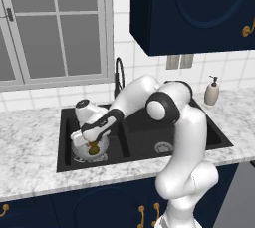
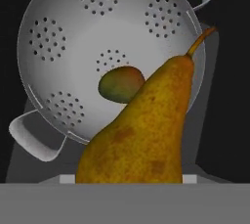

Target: Put the colander in the sink, put the pear, mango in the colander, and turn on the sink faucet and pour water over the colander.

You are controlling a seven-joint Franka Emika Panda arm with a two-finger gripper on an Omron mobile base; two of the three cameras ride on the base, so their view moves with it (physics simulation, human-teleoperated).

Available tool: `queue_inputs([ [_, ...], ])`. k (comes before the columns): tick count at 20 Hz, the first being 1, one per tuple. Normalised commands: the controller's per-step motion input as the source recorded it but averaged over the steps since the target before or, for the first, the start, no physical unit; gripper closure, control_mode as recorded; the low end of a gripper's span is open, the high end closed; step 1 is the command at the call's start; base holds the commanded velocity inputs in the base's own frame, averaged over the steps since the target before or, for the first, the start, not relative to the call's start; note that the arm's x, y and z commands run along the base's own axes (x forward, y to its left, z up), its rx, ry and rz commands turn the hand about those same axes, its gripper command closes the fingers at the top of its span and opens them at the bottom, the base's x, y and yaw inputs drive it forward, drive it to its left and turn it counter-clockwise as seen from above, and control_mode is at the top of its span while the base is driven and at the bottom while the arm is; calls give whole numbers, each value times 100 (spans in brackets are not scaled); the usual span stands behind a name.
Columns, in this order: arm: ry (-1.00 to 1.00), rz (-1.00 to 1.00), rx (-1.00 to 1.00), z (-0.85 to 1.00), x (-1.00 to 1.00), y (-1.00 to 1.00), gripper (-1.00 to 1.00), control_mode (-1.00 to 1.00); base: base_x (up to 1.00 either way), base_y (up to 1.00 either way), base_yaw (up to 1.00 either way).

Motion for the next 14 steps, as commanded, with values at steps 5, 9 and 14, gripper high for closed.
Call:
queue_inputs([
  [5, 0, -19, -5, -39, 23, 1, 100, -100, 0, 0, 0],
  [9, 0, -17, -5, -44, 17, 0, 100, -100, 0, 0, 0],
  [14, 0, -18, -5, -39, 11, 1, 100, -100, 0, 0, 0],
])
